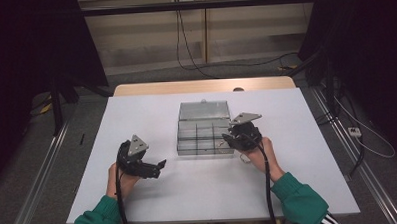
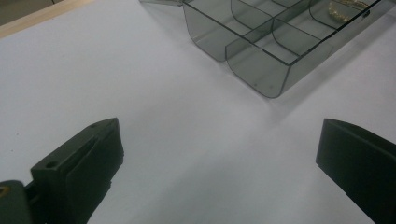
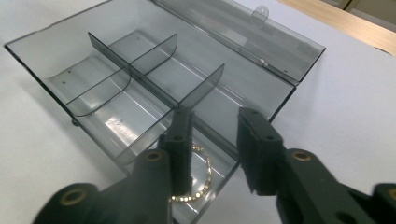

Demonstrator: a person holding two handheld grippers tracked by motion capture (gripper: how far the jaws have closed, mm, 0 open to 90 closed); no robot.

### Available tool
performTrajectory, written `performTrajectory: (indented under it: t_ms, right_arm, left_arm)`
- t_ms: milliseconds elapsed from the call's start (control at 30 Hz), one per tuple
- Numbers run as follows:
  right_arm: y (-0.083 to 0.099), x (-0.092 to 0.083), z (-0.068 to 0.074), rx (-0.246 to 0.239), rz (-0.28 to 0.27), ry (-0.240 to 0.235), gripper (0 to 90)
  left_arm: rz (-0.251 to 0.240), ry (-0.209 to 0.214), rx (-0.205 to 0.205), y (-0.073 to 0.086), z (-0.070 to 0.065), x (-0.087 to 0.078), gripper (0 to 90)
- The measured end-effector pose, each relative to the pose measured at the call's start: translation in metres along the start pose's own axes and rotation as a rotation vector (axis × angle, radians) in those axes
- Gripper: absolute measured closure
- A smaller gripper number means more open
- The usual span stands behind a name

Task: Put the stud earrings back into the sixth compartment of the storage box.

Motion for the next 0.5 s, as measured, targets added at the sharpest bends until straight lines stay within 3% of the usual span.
performTrajectory:
  t_ms: [200, 500]
  right_arm:
    - [0.001, -0.01, -0.008, 0.019, -0.013, -0.032, 44.4]
    - [0.012, -0.017, -0.009, 0.01, 0.003, -0.07, 35.0]
  left_arm:
    - [0.003, -0.005, 0.001, 0.0, 0.002, -0.001, 0.3]
    - [0.004, -0.006, 0.005, 0.0, 0.002, -0.001, 0.3]
Point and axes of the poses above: each handheld gripper's, and its own axes: x roughly forward along the jaws, y roughly out of its underside, z roughly to its left, the point moved 7 cm from there along x, roughly forward along the jaws, and after that the axes turned 1 degree about y, right-handed, at the moved point
